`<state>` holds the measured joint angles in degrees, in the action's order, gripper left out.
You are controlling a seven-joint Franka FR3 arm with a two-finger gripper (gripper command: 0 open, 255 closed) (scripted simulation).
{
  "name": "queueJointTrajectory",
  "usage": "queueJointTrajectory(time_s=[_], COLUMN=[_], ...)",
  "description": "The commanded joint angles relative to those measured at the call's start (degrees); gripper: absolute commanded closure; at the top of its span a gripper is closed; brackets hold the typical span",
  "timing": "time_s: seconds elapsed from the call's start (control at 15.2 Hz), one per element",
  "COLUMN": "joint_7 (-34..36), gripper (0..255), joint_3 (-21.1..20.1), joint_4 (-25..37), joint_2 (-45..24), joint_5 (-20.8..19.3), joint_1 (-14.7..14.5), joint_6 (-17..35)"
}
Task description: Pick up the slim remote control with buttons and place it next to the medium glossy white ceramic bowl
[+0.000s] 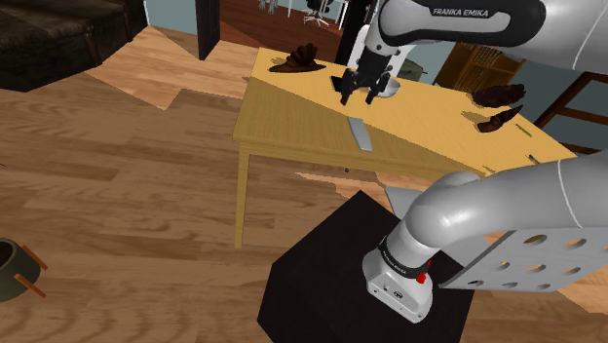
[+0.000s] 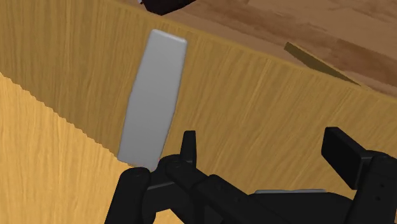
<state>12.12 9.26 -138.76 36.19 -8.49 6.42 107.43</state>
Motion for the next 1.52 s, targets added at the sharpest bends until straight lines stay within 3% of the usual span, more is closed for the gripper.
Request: queueJointTrajectory(time_s=[0.0, 0.73, 1.19, 1.45], joint_7=[0.52, 2.91, 2.41, 2.36], gripper=[0, 0, 0, 0], joint_3=[1.88, 11.29, 12.10, 12.17], joint_4=[-0.54, -1.81, -4.96, -5.19], joint_2=[-2.22, -16.11, -19.08, -19.36], joint_5=[-0.31, 0.74, 1.14, 1.19], joint_1=[1.48, 7.74, 7.56, 7.54], joint_6=[2.35, 14.54, 20.59, 21.09])
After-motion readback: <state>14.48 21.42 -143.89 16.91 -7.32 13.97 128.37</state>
